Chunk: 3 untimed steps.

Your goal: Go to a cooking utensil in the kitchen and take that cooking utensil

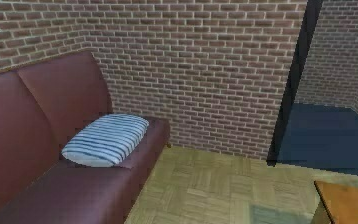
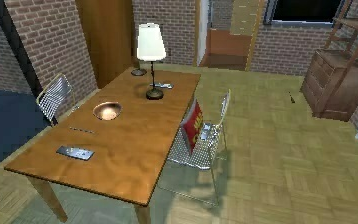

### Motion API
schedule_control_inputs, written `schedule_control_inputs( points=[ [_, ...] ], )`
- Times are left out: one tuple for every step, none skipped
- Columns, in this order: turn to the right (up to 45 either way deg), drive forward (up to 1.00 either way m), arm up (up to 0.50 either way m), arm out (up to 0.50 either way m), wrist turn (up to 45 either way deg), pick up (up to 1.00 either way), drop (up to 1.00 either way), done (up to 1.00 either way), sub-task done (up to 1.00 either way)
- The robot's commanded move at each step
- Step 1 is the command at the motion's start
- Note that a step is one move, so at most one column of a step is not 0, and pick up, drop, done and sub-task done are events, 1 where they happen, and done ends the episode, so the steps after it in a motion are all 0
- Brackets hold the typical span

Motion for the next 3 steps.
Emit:
schedule_control_inputs(
  points=[
    [12.0, 0.0, 0.0, 0.0, 0.0, 0.0, 0.0, 0.0, 0.0],
    [0.0, 1.0, 0.0, 0.0, 0.0, 0.0, 0.0, 0.0, 0.0],
    [0.0, 0.2, 0.0, 0.0, 0.0, 0.0, 0.0, 0.0, 0.0]
  ],
)
